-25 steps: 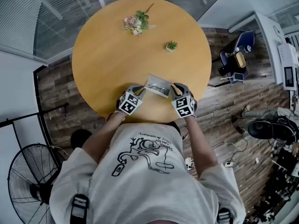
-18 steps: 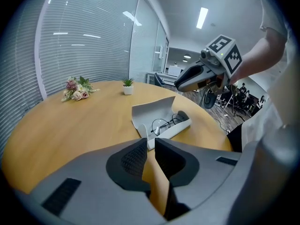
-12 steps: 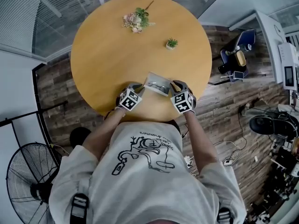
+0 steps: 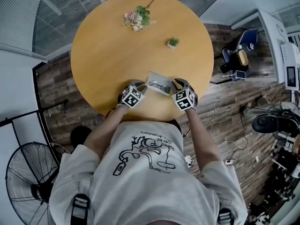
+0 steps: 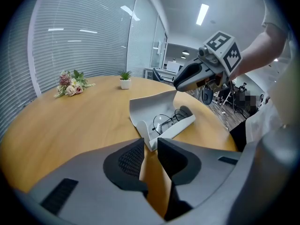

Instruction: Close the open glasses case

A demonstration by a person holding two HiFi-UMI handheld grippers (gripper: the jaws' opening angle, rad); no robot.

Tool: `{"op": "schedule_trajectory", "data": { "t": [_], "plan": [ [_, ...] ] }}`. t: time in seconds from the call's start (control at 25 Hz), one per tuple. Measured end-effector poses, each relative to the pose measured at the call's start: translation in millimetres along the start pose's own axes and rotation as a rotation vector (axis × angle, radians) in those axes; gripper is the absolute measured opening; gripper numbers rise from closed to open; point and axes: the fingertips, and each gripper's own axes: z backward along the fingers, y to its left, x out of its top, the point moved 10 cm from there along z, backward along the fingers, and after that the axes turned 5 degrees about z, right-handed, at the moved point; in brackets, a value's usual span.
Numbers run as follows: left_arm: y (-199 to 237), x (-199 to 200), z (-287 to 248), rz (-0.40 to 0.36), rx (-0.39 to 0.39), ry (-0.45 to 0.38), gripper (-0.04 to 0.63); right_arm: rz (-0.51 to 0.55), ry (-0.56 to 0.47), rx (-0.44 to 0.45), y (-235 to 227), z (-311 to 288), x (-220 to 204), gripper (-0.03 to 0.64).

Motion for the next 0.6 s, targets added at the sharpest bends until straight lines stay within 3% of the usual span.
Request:
{"op": "schedule_trajectory", "data": {
  "t": [0.6],
  "plan": [
    [-2.4,0.7,-6.1,0.018,-0.027,0.016,0.081,-0.025,0.022,0.022,-4.1,-8.5,-6.9,0.074]
  ]
}}
